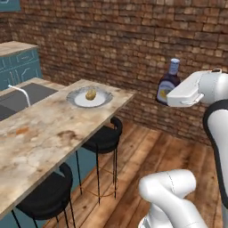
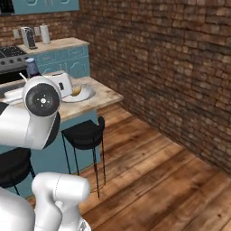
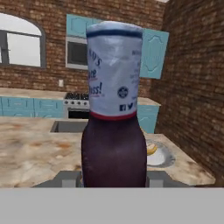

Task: Move the hot dog bun to the plate on the dining table and place the condiment next to that plate. Then navigate to the fridge and take the sausage and place it on the plate as well.

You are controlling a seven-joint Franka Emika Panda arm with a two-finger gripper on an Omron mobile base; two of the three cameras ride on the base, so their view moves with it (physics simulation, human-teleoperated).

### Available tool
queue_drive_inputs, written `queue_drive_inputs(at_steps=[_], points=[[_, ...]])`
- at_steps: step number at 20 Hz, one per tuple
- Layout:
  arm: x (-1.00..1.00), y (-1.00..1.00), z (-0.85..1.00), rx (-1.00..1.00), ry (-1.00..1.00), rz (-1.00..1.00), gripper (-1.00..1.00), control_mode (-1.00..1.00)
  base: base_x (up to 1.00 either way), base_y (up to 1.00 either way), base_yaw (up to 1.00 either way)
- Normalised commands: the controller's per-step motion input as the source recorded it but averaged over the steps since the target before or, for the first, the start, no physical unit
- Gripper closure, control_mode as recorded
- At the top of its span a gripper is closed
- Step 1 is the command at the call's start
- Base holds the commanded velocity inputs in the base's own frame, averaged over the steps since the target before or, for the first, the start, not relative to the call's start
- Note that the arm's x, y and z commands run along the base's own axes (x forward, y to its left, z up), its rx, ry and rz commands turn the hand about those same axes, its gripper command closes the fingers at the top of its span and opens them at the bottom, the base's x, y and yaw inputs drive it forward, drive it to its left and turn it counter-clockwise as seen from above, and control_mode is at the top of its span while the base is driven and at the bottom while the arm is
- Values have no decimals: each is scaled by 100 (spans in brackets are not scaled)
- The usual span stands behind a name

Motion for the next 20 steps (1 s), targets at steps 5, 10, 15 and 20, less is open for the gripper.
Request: queue_drive_inputs(at_steps=[5, 10, 15, 20], points=[[0, 0, 0, 0, 0, 0, 100, 100, 40, 5, 48], [0, 0, 0, 0, 0, 0, 100, 100, 62, -9, 43], [0, 0, 0, 0, 0, 0, 100, 100, 67, -12, 43], [0, 0, 0, 0, 0, 0, 100, 100, 57, -25, 39]])
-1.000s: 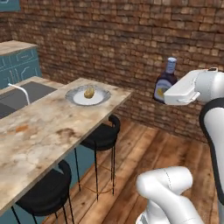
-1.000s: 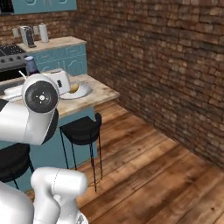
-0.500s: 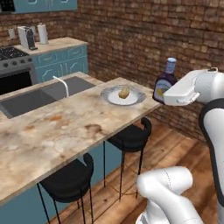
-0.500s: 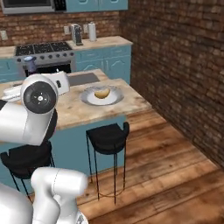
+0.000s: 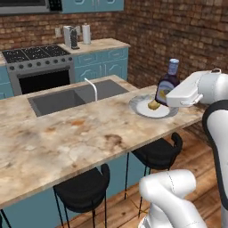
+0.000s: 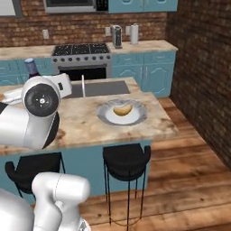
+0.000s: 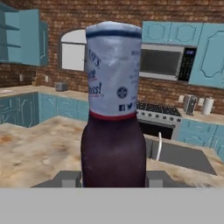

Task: Move the hot dog bun to the plate on the dining table and place the condiment next to that plate. Then navigate to the fridge and take the sausage and place it on the plate as well.

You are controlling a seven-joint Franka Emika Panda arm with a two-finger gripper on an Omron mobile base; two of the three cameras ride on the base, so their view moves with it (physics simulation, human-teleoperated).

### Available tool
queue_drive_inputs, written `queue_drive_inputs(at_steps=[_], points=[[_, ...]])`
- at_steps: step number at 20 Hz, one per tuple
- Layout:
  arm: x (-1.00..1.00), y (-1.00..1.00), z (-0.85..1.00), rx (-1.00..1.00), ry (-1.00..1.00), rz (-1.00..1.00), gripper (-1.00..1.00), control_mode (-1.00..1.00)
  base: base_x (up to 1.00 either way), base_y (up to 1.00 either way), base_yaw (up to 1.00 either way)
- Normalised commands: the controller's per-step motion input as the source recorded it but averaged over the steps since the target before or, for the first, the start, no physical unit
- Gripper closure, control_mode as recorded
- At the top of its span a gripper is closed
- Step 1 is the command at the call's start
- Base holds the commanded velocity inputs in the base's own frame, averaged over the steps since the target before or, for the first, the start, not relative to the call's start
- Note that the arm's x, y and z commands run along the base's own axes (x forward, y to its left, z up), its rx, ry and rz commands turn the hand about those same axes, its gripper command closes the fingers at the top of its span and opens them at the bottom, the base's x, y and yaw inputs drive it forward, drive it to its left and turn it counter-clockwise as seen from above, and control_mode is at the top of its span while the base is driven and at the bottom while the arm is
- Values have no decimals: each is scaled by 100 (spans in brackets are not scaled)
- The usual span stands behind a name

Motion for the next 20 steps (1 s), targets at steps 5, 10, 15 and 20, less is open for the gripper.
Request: queue_drive_inputs(at_steps=[5, 10, 15, 20], points=[[0, 0, 0, 0, 0, 0, 100, 100, 39, -51, 25], [0, 0, 0, 0, 0, 0, 100, 100, 42, -42, 14], [0, 0, 0, 0, 0, 0, 100, 100, 58, -7, 7], [0, 0, 0, 0, 0, 0, 100, 100, 61, 14, 2]])
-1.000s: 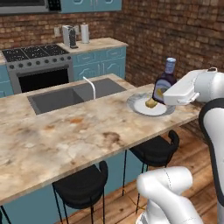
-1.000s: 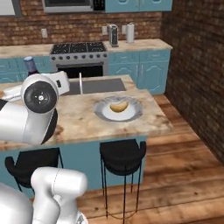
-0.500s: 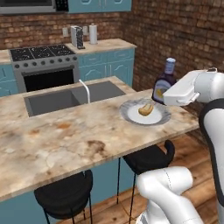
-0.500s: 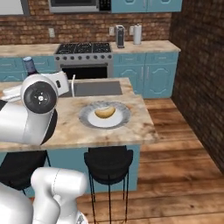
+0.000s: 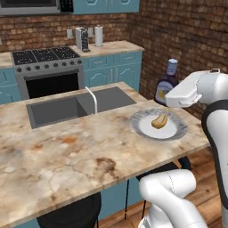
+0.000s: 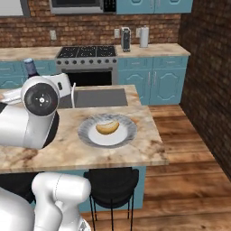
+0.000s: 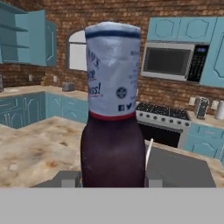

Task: Move the hot dog bun to the plate on the dining table and place the condiment next to that plate. Then navigate to the fridge and take the sausage and place it on the plate as well.

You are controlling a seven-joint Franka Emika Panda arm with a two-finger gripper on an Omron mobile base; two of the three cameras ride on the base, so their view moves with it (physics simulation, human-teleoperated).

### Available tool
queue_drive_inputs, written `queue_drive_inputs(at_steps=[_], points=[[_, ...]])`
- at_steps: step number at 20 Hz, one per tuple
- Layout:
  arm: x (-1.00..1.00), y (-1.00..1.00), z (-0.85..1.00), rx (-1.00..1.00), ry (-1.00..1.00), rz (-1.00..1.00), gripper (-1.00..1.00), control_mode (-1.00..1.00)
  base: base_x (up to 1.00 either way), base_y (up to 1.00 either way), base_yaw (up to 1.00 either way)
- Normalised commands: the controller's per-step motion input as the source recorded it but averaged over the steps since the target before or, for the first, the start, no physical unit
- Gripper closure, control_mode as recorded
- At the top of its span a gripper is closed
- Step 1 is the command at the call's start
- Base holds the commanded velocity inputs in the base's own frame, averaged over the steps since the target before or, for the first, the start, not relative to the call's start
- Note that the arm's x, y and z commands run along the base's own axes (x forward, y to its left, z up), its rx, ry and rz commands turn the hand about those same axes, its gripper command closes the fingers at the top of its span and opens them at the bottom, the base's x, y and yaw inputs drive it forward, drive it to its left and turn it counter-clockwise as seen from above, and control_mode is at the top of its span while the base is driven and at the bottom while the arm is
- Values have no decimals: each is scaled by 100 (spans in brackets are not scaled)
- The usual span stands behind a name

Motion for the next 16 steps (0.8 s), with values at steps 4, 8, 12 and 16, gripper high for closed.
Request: queue_drive_inputs(at_steps=[4, 8, 12, 16], points=[[0, 0, 0, 0, 0, 0, 100, 100, 61, 31, 9], [41, 29, -66, 0, 0, 24, 100, -100, 14, 9, 4], [40, 27, -94, 0, 0, 44, 100, -100, 0, 0, 0], [34, 6, -76, 0, 0, 45, 100, -100, 0, 0, 0]])
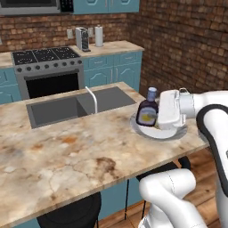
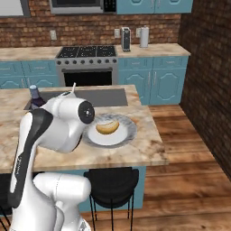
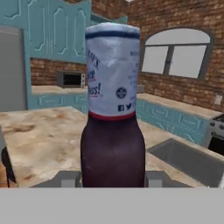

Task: Move the hot dog bun to the plate on the dining table and place the condiment next to that plate. Then navigate to the fridge and take the sausage and place it on the plate as well.

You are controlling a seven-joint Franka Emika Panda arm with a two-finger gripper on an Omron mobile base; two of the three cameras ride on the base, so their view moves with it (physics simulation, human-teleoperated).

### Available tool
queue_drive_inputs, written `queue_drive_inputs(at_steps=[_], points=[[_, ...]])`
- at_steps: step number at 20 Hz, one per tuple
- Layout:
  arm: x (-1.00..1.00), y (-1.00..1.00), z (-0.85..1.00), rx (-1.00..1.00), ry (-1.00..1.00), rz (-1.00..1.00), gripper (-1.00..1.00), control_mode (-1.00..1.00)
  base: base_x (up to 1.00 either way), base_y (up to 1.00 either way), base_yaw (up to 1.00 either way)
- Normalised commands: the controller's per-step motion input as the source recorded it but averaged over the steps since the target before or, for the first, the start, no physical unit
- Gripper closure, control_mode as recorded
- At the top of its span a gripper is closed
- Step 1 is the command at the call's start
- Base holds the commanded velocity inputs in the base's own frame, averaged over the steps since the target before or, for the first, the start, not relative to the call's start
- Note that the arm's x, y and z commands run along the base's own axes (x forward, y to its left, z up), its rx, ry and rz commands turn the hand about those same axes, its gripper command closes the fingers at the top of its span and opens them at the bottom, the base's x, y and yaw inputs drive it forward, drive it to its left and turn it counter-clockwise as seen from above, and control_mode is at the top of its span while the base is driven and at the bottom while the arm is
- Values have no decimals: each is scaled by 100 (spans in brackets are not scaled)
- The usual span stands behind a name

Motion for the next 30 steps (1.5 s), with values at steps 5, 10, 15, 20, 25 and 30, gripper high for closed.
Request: queue_drive_inputs(at_steps=[5, 10, 15, 20, 25, 30], points=[[33, 1, -53, 0, 0, 33, 100, -100, 0, 0, 0], [20, 0, -40, 0, 0, 22, 100, -100, 0, 0, 0], [15, -1, -49, -1, 0, 16, 100, -100, 0, 0, 0], [22, 0, -47, 0, 0, 6, 100, -100, 0, 0, 0], [22, 0, -32, -1, 0, 0, 100, -100, 0, 0, 0], [34, 0, -21, -3, 0, 0, 100, -100, 0, 0, 0]])
